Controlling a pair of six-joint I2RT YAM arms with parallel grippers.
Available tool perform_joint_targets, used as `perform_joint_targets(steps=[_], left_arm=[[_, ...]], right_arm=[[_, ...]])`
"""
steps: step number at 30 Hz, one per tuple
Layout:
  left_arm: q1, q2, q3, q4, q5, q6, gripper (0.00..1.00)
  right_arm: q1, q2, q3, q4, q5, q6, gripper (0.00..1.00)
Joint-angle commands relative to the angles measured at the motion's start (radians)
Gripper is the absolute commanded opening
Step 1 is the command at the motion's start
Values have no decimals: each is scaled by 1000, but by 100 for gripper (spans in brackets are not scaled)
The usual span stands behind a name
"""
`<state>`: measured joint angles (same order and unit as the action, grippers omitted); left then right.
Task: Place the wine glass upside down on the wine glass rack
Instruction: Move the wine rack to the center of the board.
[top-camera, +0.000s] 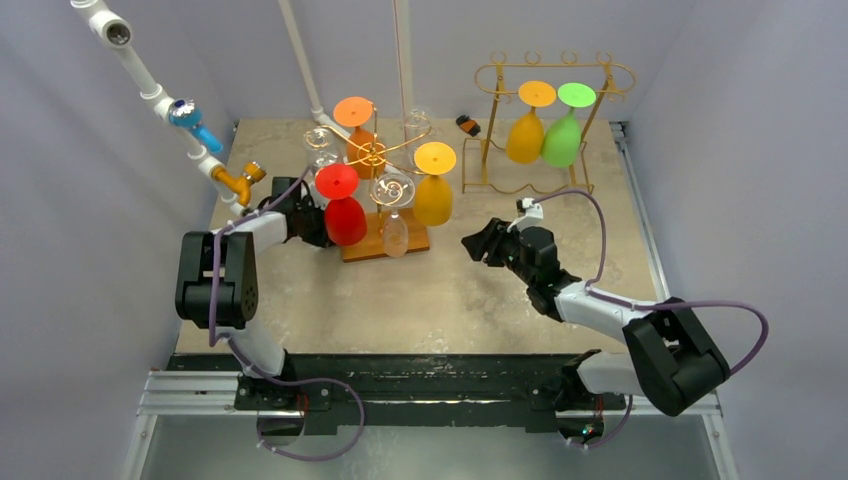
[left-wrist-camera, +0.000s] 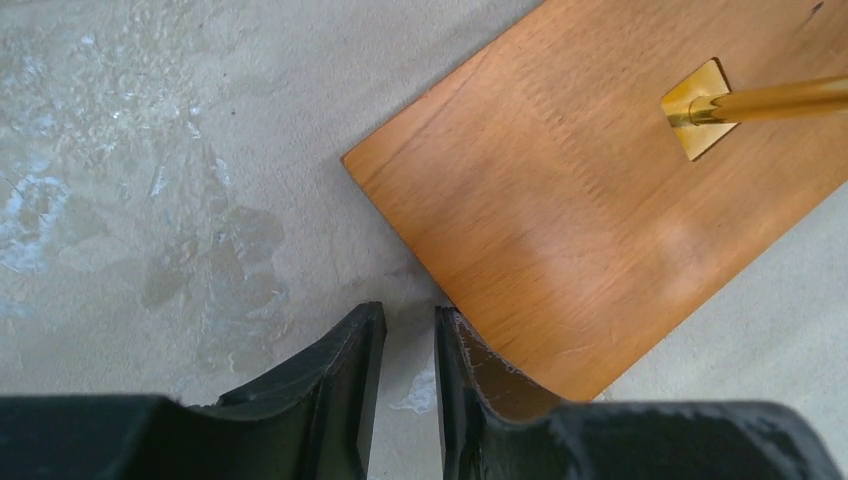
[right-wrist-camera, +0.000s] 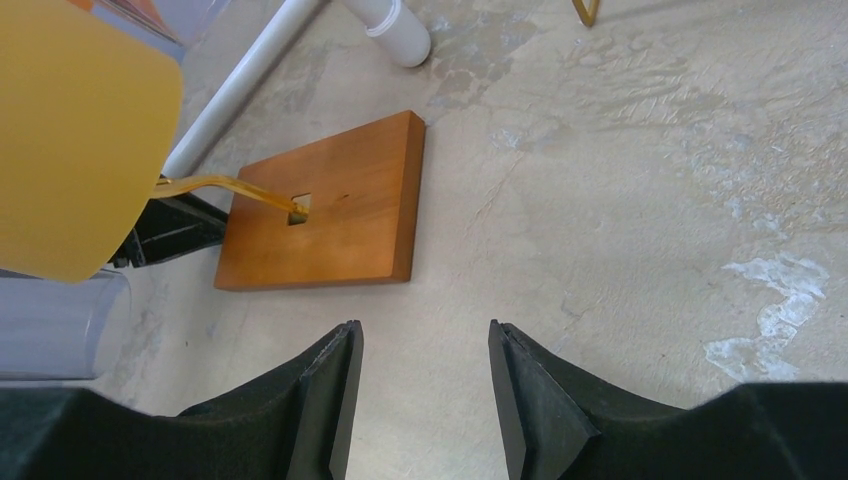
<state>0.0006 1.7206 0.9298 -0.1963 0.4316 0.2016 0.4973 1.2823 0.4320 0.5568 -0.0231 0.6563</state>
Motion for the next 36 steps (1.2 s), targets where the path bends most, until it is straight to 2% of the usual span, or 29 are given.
perform_joint_targets(steps=[1, 15, 36], left_arm=[[-37, 37, 24, 29, -25, -10, 30], [-126, 43, 36, 43, -63, 22, 29], [-253, 87, 82, 63, -114, 21, 29]], right_arm=[[3, 9, -10, 77, -10, 15, 56], [3, 86, 21, 113, -35, 26, 57], [1, 109, -5, 141, -19, 31, 58]])
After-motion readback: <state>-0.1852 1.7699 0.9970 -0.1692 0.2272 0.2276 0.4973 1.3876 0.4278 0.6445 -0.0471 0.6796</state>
